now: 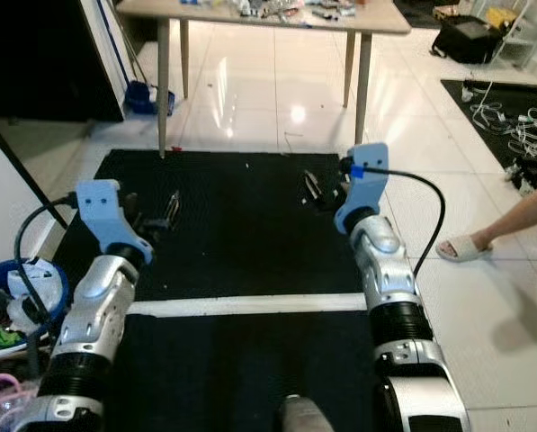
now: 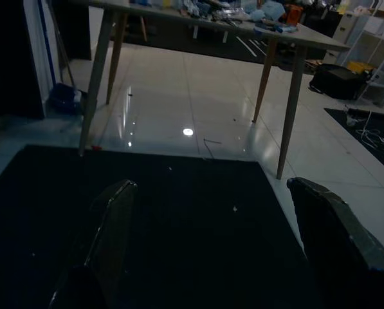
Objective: Picking trash to rubbish bin
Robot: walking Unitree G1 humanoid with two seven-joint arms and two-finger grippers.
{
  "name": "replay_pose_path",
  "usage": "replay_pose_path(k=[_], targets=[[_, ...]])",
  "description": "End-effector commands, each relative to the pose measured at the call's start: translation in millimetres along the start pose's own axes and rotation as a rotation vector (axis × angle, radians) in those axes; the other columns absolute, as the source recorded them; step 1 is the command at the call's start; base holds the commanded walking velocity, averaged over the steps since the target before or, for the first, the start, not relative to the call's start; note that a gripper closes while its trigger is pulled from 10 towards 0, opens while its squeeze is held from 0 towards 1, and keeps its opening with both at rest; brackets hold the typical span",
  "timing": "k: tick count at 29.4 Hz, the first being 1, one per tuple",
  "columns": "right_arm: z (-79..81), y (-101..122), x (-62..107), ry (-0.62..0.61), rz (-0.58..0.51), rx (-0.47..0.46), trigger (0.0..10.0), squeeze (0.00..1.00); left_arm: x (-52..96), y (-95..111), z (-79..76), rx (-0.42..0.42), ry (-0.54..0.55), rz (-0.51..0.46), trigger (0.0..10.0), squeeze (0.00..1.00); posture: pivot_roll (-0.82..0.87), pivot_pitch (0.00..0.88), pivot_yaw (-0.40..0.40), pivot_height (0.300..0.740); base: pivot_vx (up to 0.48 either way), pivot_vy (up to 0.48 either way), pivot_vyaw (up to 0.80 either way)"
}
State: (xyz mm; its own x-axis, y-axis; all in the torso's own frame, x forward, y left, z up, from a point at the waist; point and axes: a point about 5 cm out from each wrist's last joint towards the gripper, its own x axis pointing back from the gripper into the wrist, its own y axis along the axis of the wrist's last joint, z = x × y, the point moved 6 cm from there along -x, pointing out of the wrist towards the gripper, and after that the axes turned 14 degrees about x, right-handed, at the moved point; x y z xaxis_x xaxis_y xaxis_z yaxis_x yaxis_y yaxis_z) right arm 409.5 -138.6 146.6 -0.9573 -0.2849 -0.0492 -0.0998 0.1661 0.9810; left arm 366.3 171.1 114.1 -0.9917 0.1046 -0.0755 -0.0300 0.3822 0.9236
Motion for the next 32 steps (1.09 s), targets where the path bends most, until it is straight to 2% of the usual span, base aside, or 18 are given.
replay_pose_path(k=[1,17,32], targets=[[-4.1,0.9,-0.3,-0.014,-0.002,0.004,10.0,0.00,-1.8,-1.9,-4.6,-0.010,-0.023,0.007,10.0,0.00,-0.05,0.000,-0.013,0.740,0.480,0.000,0.00],[-4.4,1.8,-1.5,-0.010,0.000,0.010,10.0,0.00,-2.7,-2.6,-12.4,-0.022,-0.069,0.007,10.0,0.00,-0.05,0.000,-0.018,0.740,0.480,0.000,0.00],[-3.0,1.5,-2.1,0.000,0.002,0.012,10.0,0.00,-2.8,-2.2,-16.7,-0.025,-0.094,0.005,10.0,0.00,-0.05,0.000,-0.018,0.740,0.480,0.000,-0.76]])
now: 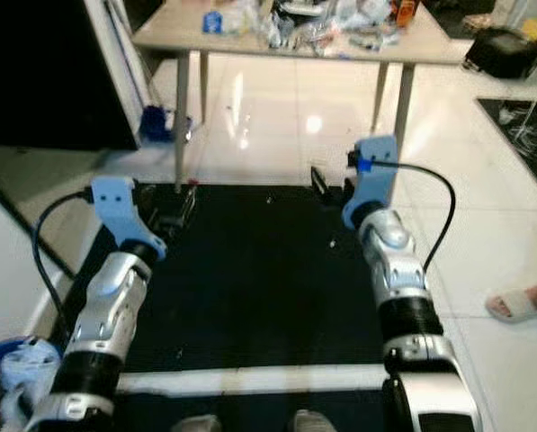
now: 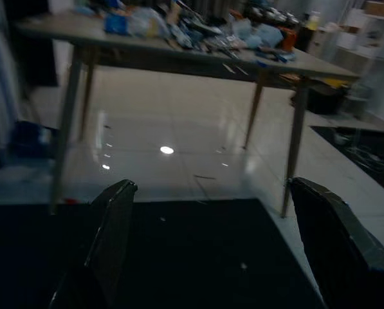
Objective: Picking trash to rubbish bin
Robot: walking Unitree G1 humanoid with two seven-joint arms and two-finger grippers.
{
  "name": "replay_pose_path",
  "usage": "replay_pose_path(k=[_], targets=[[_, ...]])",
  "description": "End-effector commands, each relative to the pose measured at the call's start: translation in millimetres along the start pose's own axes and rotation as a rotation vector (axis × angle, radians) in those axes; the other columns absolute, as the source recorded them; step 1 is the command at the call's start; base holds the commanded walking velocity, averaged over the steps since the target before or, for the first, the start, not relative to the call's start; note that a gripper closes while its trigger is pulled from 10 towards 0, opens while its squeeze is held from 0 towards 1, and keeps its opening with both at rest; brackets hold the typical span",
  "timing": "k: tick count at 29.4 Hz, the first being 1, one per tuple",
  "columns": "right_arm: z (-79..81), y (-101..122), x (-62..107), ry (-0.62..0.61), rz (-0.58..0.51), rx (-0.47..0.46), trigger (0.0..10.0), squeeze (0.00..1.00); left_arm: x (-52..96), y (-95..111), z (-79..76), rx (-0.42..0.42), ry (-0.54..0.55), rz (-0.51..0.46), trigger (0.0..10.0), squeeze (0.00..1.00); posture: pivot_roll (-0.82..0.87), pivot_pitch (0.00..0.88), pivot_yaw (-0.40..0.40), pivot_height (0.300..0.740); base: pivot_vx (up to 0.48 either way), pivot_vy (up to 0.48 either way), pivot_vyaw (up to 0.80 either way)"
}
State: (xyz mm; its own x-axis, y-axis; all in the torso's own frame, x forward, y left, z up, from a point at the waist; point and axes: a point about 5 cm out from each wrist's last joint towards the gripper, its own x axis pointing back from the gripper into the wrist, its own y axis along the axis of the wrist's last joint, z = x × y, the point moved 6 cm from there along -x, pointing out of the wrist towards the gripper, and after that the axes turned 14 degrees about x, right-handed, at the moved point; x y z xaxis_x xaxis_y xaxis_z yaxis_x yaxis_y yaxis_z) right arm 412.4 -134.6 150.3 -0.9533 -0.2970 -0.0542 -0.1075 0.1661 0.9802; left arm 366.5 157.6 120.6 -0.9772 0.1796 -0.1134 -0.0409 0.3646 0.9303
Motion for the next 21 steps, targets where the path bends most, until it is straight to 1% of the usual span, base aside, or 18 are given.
replay_pose_path(k=[1,3,21], targets=[[-5.4,-2.4,2.0,-0.013,0.009,0.010,10.0,0.00,-0.9,-2.8,-2.0,-0.004,-0.009,0.012,10.0,0.00,-0.05,0.000,-0.018,0.740,0.480,0.000,-0.75],[-5.6,-2.4,2.0,-0.015,0.008,0.005,10.0,0.00,-0.9,-2.7,-2.1,-0.004,-0.010,0.011,10.0,0.00,-0.05,0.000,-0.018,0.740,0.480,0.000,-0.73],[-7.2,-0.8,2.3,-0.023,-0.002,0.008,10.0,0.00,-1.2,-0.8,-4.3,-0.008,-0.021,0.003,10.0,0.00,-0.05,0.000,-0.018,0.740,0.480,0.000,0.00]])
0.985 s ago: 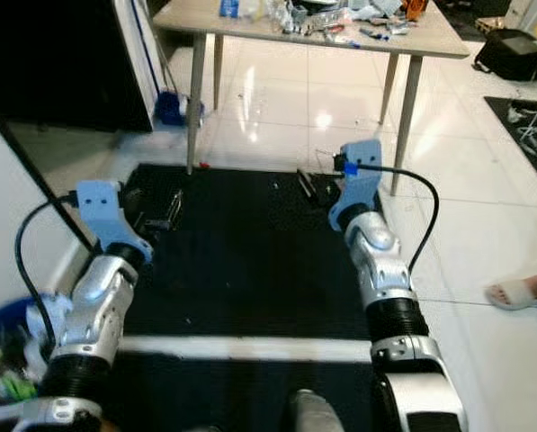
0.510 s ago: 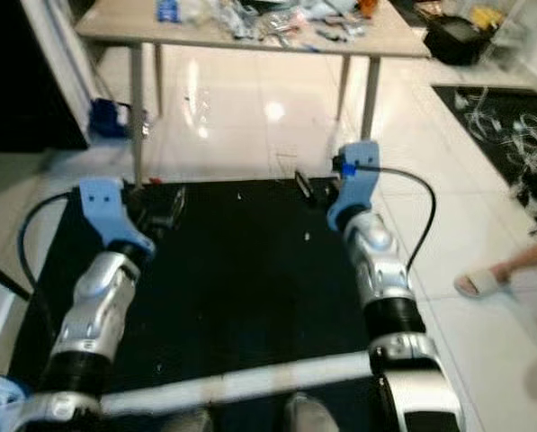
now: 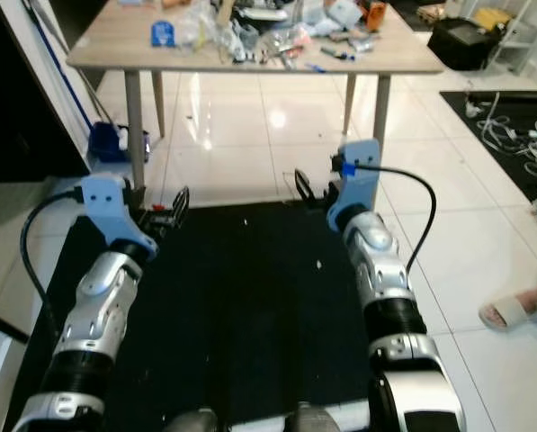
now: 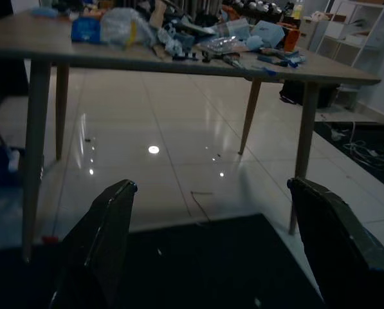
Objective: Picking trash to rubbish bin
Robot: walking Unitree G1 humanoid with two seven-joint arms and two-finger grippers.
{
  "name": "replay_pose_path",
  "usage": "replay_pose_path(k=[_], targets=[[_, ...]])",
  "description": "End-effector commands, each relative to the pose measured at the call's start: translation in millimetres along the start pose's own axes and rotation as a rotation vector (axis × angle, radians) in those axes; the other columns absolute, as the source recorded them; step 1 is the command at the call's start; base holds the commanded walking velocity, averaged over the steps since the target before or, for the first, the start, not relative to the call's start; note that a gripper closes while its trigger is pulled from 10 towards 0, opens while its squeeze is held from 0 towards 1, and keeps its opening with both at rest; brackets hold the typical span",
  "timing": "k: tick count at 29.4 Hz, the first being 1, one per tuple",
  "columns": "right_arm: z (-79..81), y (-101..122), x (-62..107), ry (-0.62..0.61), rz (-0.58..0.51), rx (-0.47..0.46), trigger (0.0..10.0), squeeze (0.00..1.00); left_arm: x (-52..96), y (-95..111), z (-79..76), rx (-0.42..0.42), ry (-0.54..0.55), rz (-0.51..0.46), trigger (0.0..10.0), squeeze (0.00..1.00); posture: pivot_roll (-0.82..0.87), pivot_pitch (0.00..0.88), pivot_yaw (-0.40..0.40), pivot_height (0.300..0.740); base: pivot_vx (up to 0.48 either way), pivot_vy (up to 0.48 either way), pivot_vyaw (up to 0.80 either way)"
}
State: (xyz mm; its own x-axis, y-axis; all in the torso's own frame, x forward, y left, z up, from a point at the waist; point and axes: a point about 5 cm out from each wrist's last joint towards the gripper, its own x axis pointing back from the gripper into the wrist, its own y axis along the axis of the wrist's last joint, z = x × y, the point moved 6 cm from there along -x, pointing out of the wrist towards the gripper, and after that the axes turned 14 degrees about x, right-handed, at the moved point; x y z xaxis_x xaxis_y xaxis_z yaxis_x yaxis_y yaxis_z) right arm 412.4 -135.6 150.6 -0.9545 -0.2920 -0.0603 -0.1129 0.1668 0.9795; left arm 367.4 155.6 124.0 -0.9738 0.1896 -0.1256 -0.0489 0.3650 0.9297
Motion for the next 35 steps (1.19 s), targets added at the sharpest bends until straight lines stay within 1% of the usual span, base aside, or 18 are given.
replay_pose_path(k=[1,7,10,13,22,27,35], targets=[[-6.2,-0.9,2.0,-0.017,0.003,0.007,10.0,0.00,0.5,-3.1,-1.7,-0.008,-0.007,0.011,10.0,0.00,-0.05,0.000,-0.018,0.740,0.480,0.000,0.00],[-6.1,-0.9,2.0,-0.017,0.002,0.006,10.0,0.00,0.6,-2.9,-2.2,-0.009,-0.010,0.010,10.0,0.00,-0.05,0.000,-0.020,0.740,0.480,0.000,0.00],[-4.5,-1.1,1.6,-0.007,0.007,0.030,10.0,0.00,0.7,-2.5,-2.5,-0.009,-0.011,0.008,10.0,0.00,-0.05,0.000,-0.020,0.740,0.480,0.000,-0.45],[-3.7,-2.0,1.5,-0.003,0.011,0.012,10.0,0.00,0.5,-1.2,-4.2,-0.007,-0.020,0.003,10.0,0.00,-0.05,0.000,-0.020,0.740,0.480,0.000,-0.76],[-3.0,-2.9,1.6,0.000,0.012,0.010,10.0,0.00,0.1,1.2,-10.4,0.001,-0.052,-0.005,10.0,0.00,-0.05,0.000,-0.020,0.740,0.480,0.000,-0.76],[-3.3,-3.3,1.6,-0.003,0.012,0.008,10.0,0.00,-0.5,3.1,-11.5,0.001,-0.058,-0.011,10.0,0.00,-0.05,0.000,-0.020,0.740,0.480,0.000,-0.75],[-3.8,-3.1,1.9,-0.006,0.008,0.007,10.0,0.00,-0.9,4.0,-11.9,-0.003,-0.062,-0.014,10.0,0.00,-0.05,0.000,-0.020,0.740,0.480,0.000,0.00]])
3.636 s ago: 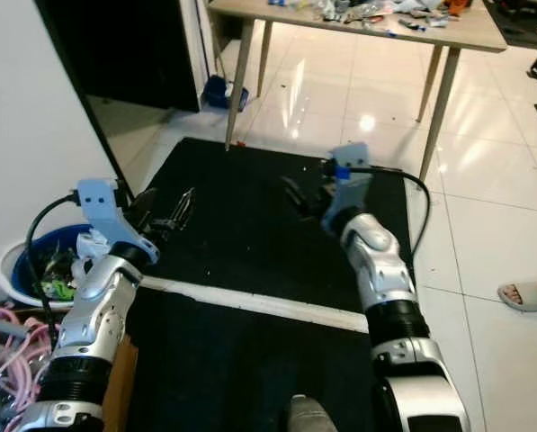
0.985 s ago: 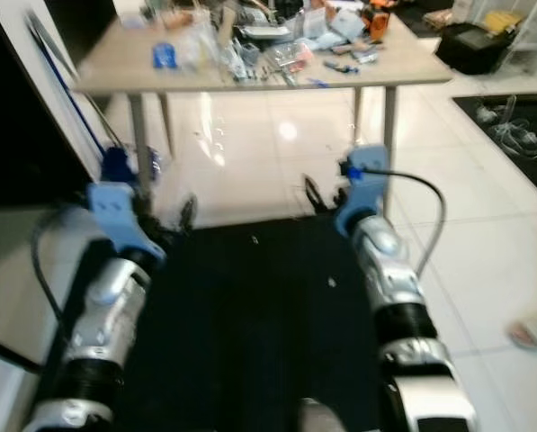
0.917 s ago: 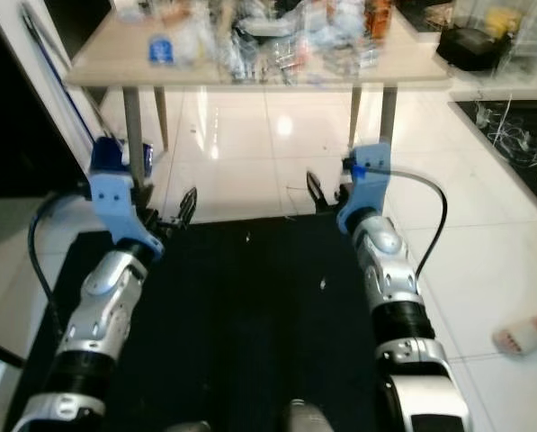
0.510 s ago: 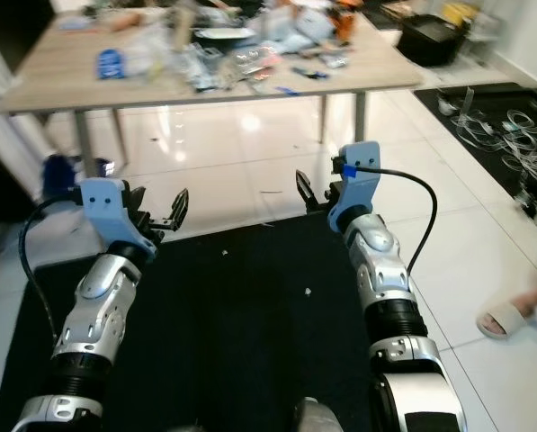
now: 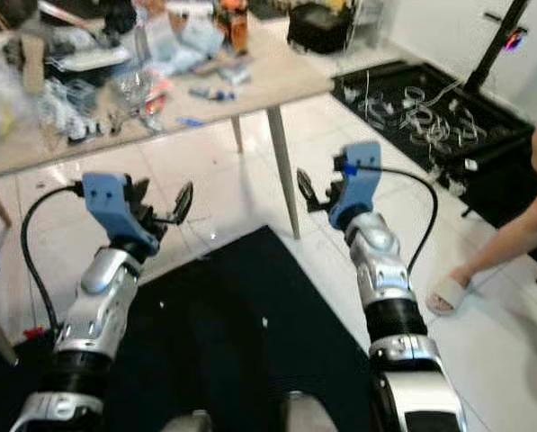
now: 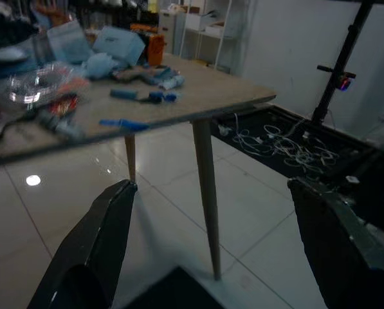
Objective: Picking trash to rubbish bin
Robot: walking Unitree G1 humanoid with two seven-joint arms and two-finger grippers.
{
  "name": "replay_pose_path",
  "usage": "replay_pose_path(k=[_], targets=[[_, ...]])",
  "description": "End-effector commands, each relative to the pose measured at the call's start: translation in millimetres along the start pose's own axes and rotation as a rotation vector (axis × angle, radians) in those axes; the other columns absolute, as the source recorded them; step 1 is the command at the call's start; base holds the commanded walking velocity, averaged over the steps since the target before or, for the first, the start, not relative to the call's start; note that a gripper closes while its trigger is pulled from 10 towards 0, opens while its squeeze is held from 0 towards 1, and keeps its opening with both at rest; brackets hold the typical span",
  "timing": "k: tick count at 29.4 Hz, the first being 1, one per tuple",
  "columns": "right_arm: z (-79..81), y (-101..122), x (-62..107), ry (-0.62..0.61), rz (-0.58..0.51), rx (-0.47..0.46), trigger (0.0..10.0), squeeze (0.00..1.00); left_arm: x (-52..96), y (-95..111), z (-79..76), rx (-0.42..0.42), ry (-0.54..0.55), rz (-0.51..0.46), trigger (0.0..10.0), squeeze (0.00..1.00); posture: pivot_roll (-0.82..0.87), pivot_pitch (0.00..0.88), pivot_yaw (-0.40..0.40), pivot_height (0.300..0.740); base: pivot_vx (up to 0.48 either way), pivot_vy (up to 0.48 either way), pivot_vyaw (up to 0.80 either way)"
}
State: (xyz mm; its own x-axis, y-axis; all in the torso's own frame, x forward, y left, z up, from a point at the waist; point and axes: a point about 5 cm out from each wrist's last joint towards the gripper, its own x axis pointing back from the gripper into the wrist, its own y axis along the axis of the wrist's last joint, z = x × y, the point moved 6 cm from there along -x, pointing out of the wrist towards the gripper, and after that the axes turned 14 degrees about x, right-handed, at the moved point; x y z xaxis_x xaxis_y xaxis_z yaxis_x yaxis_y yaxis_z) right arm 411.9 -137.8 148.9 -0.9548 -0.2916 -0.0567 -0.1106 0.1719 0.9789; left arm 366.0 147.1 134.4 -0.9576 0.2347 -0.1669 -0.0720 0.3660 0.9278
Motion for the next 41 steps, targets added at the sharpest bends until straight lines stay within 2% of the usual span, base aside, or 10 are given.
replay_pose_path(k=[1,9,11,14,17,23,26,35,38,41], targets=[[-2.4,-1.1,0.7,-0.007,0.004,0.002,10.0,0.00,0.5,-2.0,-0.1,-0.003,-0.004,0.008,10.0,0.00,-0.05,0.000,-0.020,0.740,0.480,0.000,0.00],[-2.4,-0.1,0.9,0.000,0.000,0.016,10.0,0.00,-0.6,3.8,2.6,-0.027,0.009,-0.006,10.0,0.00,-0.05,0.000,-0.020,0.740,0.480,0.000,0.00],[1.3,5.2,3.4,0.046,-0.038,0.043,10.0,0.00,-1.3,6.4,3.6,-0.036,0.013,-0.012,10.0,0.00,-0.05,0.000,-0.022,0.740,0.480,0.000,0.00],[2.6,5.7,4.4,0.063,-0.044,0.030,10.0,0.00,-1.3,6.7,3.7,-0.038,0.013,-0.013,10.0,0.00,-0.05,0.000,-0.022,0.740,0.480,0.000,0.00],[4.7,4.6,5.6,0.085,-0.041,0.060,10.0,0.00,-1.3,7.0,3.8,-0.041,0.012,-0.014,10.0,0.00,-0.05,0.000,-0.022,0.740,0.480,0.000,0.80],[4.7,5.7,5.7,0.081,-0.047,0.040,10.0,0.00,-1.4,6.9,1.0,-0.054,-0.004,-0.012,10.0,0.00,-0.05,0.000,-0.022,0.740,0.480,0.000,0.73],[2.3,6.3,5.2,0.064,-0.051,0.026,10.0,0.00,-1.6,6.8,-3.3,-0.066,-0.026,-0.010,10.0,0.00,-0.05,0.000,-0.022,0.740,0.480,0.000,0.00],[-0.3,5.0,5.3,0.055,-0.046,0.021,10.0,0.00,-3.8,12.5,-7.3,-0.162,-0.063,-0.010,10.0,0.00,-0.05,0.000,-0.023,0.740,0.480,0.000,0.00],[-0.6,4.1,5.1,0.055,-0.039,0.022,10.0,0.00,-7.5,16.3,-15.5,-0.260,-0.133,0.004,10.0,0.00,-0.05,0.000,-0.023,0.740,0.480,0.000,0.00],[-0.5,4.1,5.0,0.056,-0.038,0.022,10.0,0.00,-8.5,16.3,-17.7,-0.295,-0.158,0.019,10.0,0.00,-0.05,0.000,-0.023,0.740,0.480,0.000,0.00]])
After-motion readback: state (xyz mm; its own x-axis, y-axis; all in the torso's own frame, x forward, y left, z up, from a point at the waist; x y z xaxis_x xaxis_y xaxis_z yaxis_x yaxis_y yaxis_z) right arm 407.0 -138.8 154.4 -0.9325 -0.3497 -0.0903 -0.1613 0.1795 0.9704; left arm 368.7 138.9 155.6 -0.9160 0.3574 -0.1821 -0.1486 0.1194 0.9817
